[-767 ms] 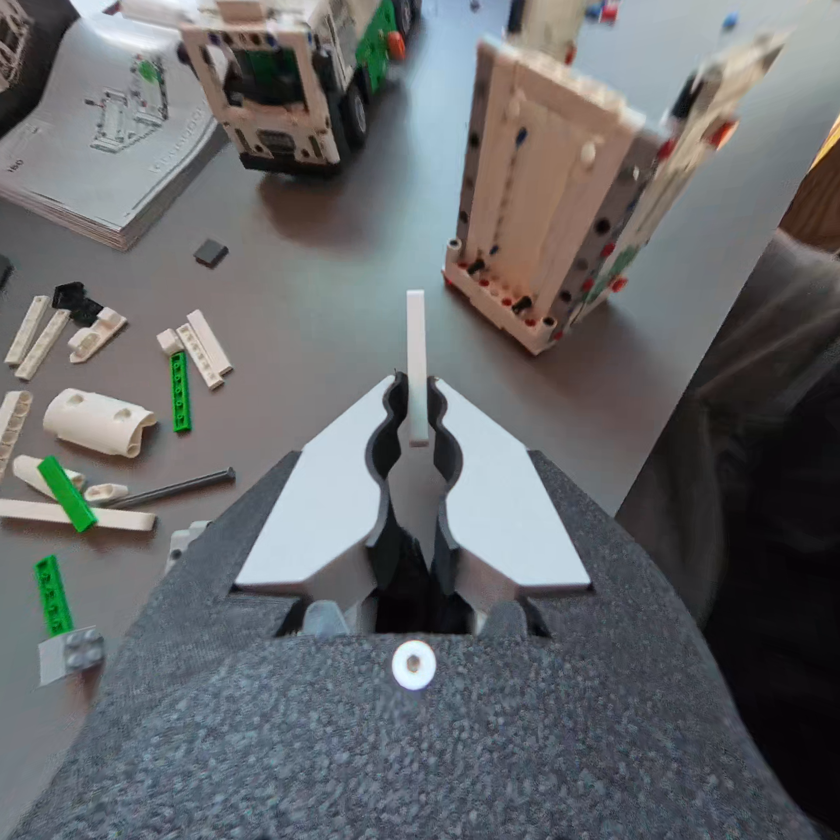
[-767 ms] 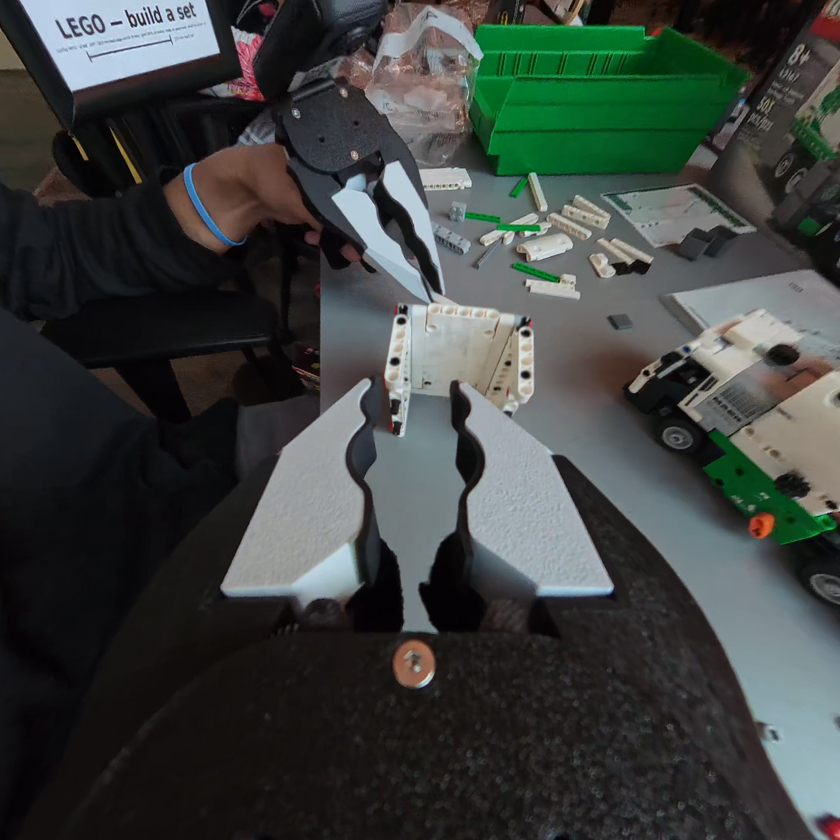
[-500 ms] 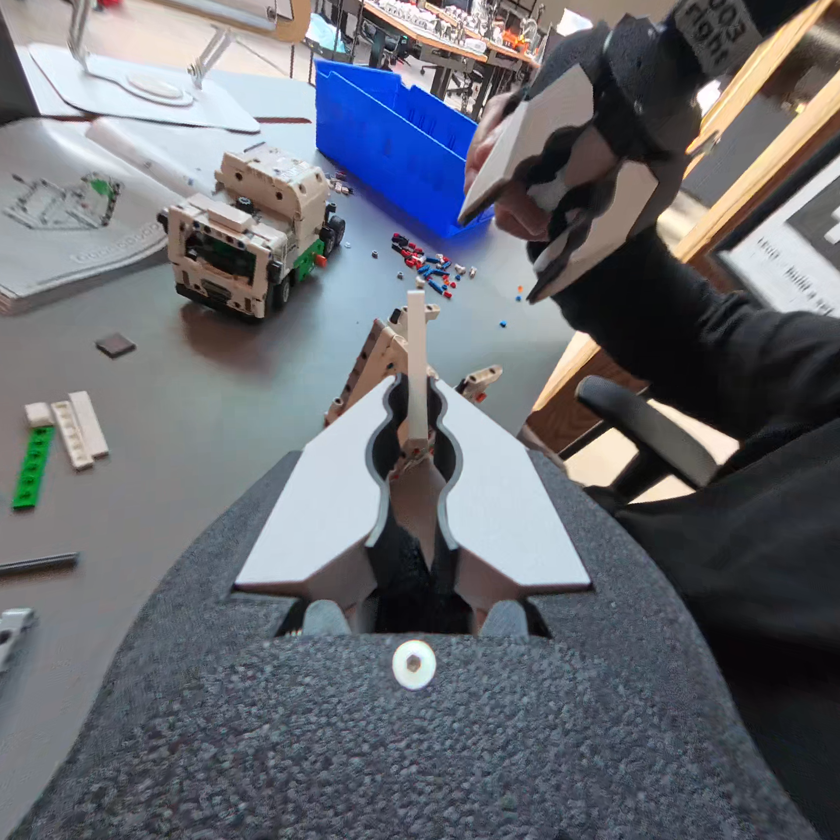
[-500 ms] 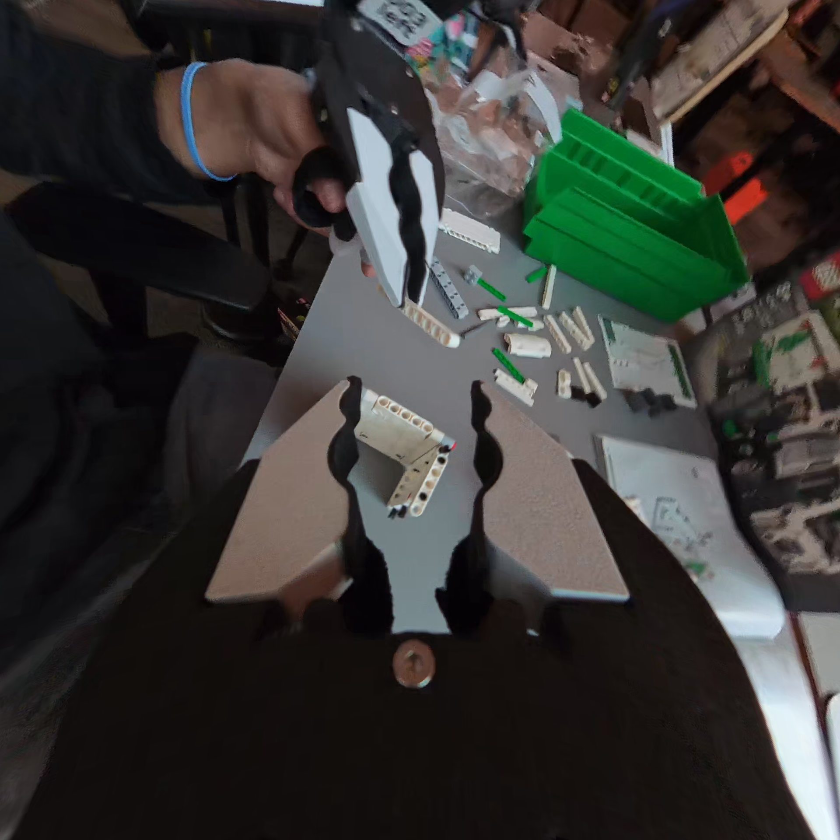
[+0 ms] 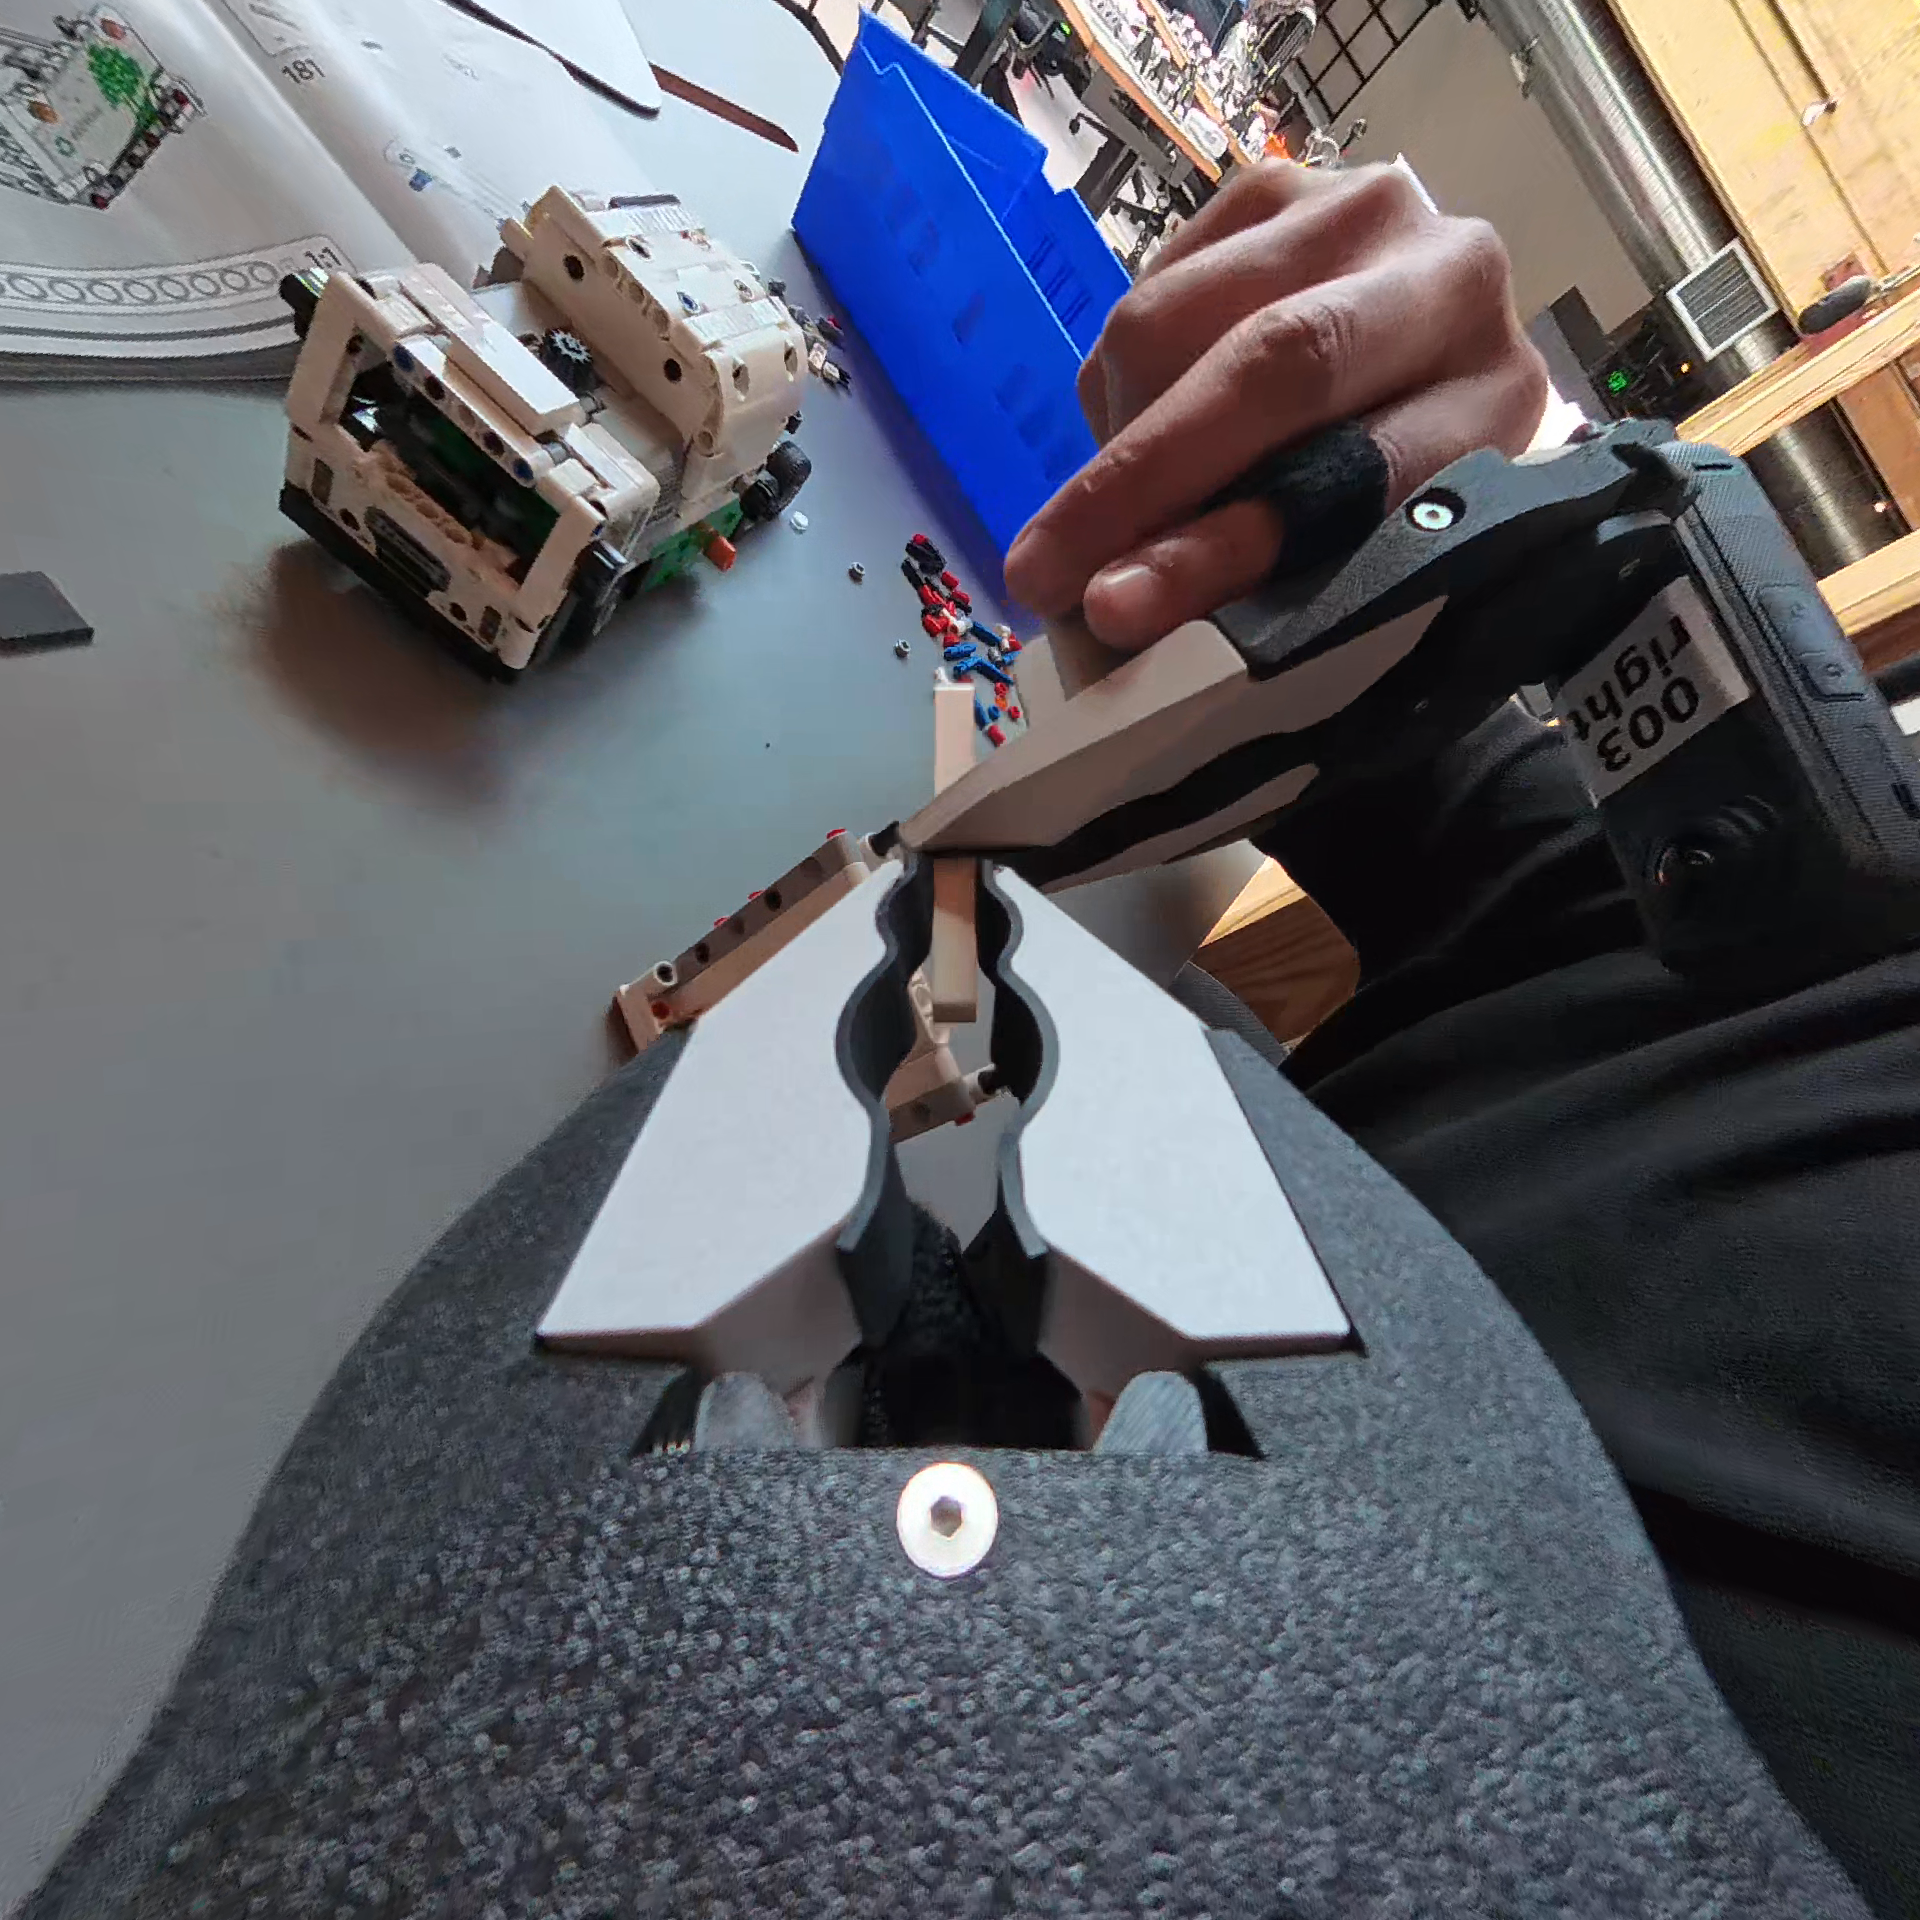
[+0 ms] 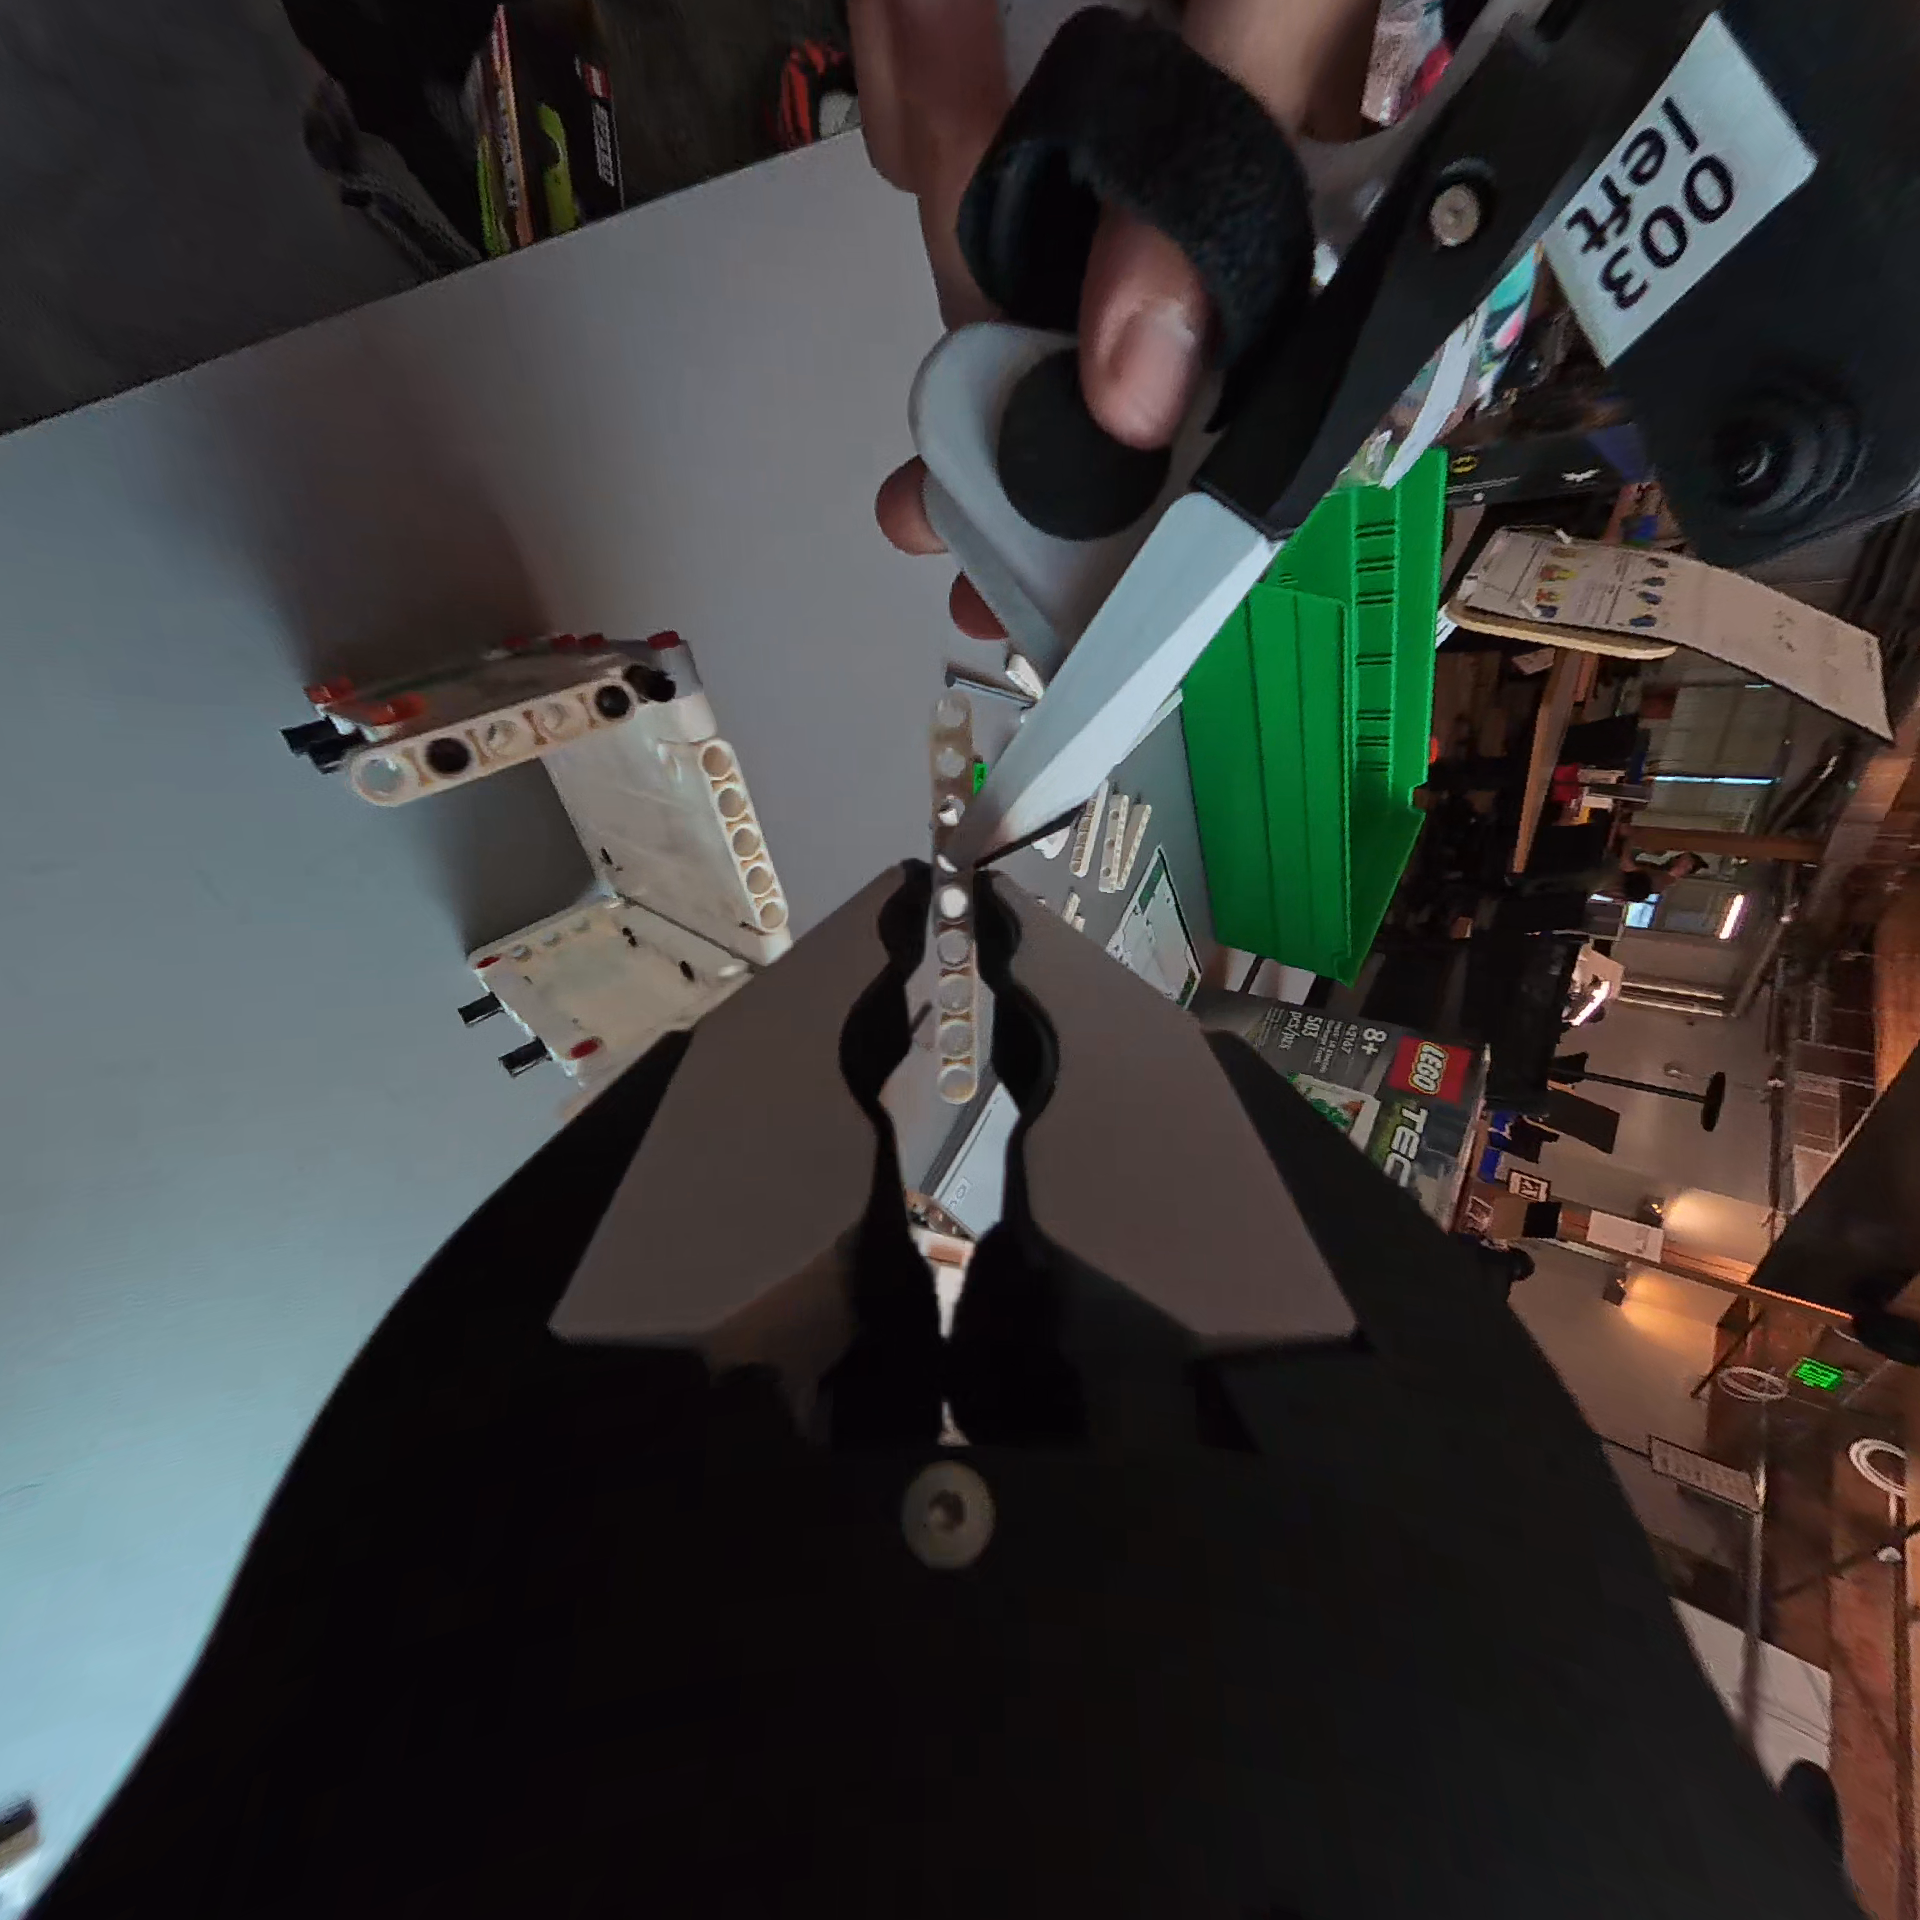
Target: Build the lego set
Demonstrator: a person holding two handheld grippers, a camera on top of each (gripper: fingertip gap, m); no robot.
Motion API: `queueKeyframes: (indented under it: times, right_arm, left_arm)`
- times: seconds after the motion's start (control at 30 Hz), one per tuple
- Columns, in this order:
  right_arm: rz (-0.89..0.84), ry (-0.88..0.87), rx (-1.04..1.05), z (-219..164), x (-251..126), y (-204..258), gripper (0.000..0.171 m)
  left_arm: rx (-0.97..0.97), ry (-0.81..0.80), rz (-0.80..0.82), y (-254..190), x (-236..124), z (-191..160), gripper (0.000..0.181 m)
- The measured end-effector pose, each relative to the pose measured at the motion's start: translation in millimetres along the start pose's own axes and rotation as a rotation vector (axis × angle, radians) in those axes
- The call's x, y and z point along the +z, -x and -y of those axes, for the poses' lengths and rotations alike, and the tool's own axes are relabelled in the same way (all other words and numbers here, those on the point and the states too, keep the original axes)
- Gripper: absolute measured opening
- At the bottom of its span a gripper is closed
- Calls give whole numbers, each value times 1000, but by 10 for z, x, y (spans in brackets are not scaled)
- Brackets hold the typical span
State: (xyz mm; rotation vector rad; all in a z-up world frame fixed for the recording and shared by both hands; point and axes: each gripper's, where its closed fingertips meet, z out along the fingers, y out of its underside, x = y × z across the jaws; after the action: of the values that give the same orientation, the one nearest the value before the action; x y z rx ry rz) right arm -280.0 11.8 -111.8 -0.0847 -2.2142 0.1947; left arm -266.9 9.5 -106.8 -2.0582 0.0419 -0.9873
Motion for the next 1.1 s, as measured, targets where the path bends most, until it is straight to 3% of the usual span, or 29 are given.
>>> queueKeyframes:
  times: [0.03, 0.13, 0.23, 0.37, 0.47, 0.6, 0.83, 1.1]
  right_arm:
    - [2, 9, -11, -6, -10, -4, 6]
    - [15, 16, -7, -15, -58, -24, 6]
    - [161, -24, 35, -35, -157, 114, 6]
    - [390, -142, 87, 0, -215, 326, 6]
    - [517, -217, 144, 50, -168, 415, 6]
    - [608, -243, 115, 100, -113, 464, 5]
    - [657, -192, 22, 90, -61, 480, 5]
    - [694, -158, 21, 53, -16, 456, 5]
  left_arm:
    - [12, -11, 11, -8, 8, 6, 6]
    - [212, -85, 100, -48, -38, 61, 7]
    - [494, -193, 232, -180, -203, 26, 42]
    - [695, -109, 514, -55, -102, -498, 82]
    - [655, -168, 606, -43, 179, -747, 85]
    - [678, -186, 758, 122, 280, -735, 91]
    - [715, -168, 741, 205, 377, -636, 65]
    - [732, -177, 670, 217, 385, -616, 64]
